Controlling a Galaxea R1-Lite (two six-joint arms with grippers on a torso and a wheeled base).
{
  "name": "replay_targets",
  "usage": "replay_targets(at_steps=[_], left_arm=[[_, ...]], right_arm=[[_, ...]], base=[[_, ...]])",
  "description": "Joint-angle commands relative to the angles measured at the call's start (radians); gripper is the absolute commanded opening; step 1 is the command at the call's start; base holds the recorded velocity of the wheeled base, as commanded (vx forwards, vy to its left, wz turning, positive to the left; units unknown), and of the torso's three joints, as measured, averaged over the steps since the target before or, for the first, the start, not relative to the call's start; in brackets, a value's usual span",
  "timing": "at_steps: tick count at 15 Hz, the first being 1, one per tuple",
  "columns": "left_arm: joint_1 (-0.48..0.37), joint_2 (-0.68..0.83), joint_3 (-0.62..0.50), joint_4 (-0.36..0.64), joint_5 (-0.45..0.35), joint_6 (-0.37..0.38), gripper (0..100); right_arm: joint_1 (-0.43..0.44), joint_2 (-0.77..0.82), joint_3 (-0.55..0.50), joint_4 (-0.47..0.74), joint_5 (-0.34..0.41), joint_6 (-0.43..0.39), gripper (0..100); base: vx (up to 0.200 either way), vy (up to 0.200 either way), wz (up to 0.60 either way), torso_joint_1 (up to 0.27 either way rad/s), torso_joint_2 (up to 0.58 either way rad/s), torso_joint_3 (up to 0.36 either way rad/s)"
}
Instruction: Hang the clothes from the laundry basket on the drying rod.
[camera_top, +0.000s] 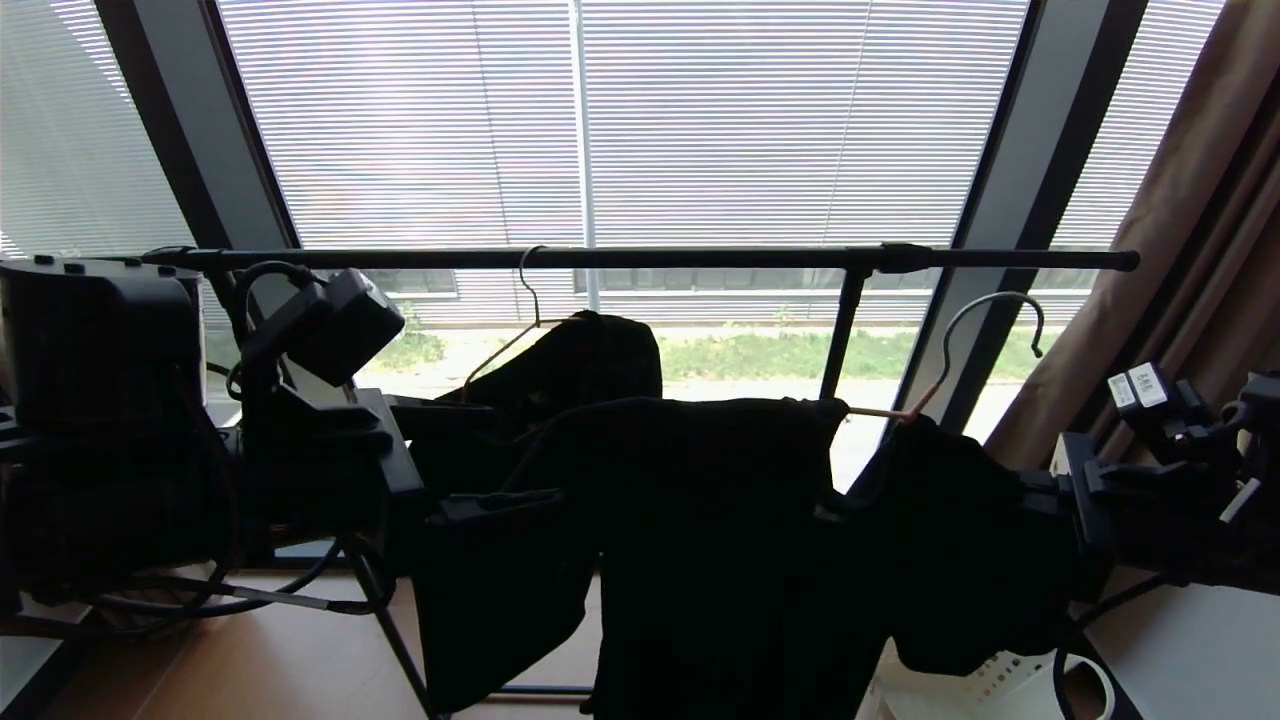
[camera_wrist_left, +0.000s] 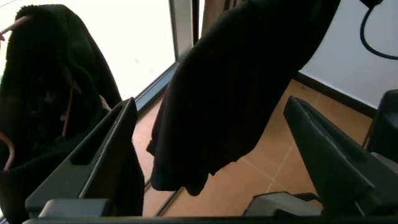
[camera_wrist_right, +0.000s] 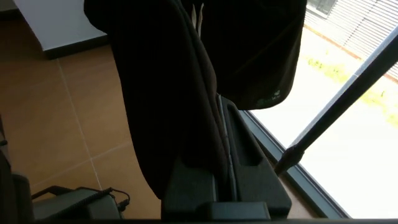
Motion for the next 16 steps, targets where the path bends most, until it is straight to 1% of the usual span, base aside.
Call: replay_targets(at_steps=[1, 4, 8, 9, 12, 13, 14, 16], left_arm=[[0.025, -0.004, 0.040, -0.029, -0.025, 0.012, 100], [0.016, 0.059, 0.060, -0.078, -0.027, 0.015, 100], [0.009, 0.135, 0.057, -0.113, -0.024, 0.013, 100], [0.007, 0.161, 0.057, -0.141, -0.024, 0.013, 0], [0.007, 0.170, 0.082, -0.218, -0.025, 0.010, 0], [0.009, 0.170, 0.103, -0.284, -0.025, -0.004, 0], [0.012, 0.170, 0.125, -0.319, -0.025, -0.005, 0], [0.016, 0.176, 0.195, -0.457, -0.024, -0.008, 0]], right_arm=[[-0.017, -0.003, -0.002, 0.000, 0.022, -0.003, 0], [-0.017, -0.006, 0.004, 0.000, 0.023, -0.003, 0], [-0.017, -0.026, 0.006, 0.002, 0.025, -0.001, 0], [-0.017, -0.024, 0.006, 0.002, 0.025, -0.003, 0], [-0.017, -0.020, 0.000, 0.002, 0.023, -0.001, 0], [-0.017, -0.018, -0.002, 0.002, 0.023, -0.001, 0], [-0.019, -0.017, -0.002, 0.002, 0.023, -0.001, 0], [-0.019, -0.015, -0.003, 0.002, 0.023, -0.001, 0]], base=[[0.000, 0.000, 0.00, 0.000, 0.00, 0.000], [0.000, 0.000, 0.00, 0.000, 0.00, 0.000], [0.000, 0.000, 0.00, 0.000, 0.00, 0.000], [0.000, 0.000, 0.00, 0.000, 0.00, 0.000], [0.000, 0.000, 0.00, 0.000, 0.00, 0.000], [0.000, 0.000, 0.00, 0.000, 0.00, 0.000], [0.000, 0.000, 0.00, 0.000, 0.00, 0.000], [0.000, 0.000, 0.00, 0.000, 0.00, 0.000]])
